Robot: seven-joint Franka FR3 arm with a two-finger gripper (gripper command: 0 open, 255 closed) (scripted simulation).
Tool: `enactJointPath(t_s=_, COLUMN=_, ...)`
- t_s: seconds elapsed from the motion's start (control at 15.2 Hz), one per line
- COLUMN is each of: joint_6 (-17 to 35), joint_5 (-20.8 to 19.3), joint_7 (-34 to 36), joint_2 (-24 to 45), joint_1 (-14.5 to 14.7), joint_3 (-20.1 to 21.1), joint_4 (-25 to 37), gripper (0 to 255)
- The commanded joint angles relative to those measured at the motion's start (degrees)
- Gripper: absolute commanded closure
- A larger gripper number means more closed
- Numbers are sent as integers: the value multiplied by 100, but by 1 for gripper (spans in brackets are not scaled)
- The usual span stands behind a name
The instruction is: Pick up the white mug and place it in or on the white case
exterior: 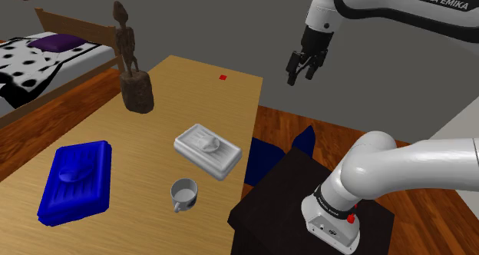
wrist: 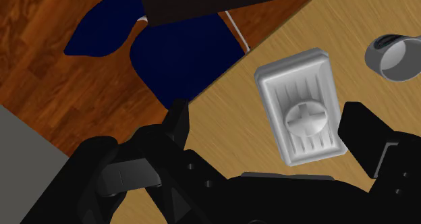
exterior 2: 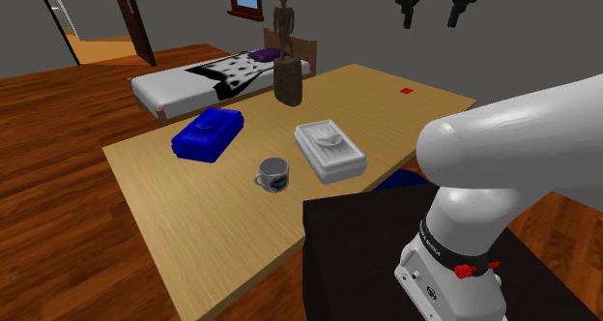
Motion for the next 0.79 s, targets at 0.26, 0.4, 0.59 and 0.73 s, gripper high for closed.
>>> enactJointPath(t_s=0.26, joint_6=694, joint_5=227, joint_7=357, joint_2=-64, joint_1=97, joint_3=265, joint_4=-701, gripper=0)
enactJointPath(t_s=0.4, joint_6=1060, joint_5=346, joint_7=533, joint_2=-42, joint_1=156, joint_3=407, joint_4=-1013, gripper=0)
enactJointPath(t_s=0.59, joint_6=1639, joint_5=528, joint_7=795, joint_2=69, joint_1=258, joint_3=631, joint_4=-1429, gripper=0)
enactJointPath(t_s=0.73, joint_6=2047, joint_5=652, joint_7=969, joint_2=200, joint_1=329, joint_3=790, joint_4=-1670, gripper=0)
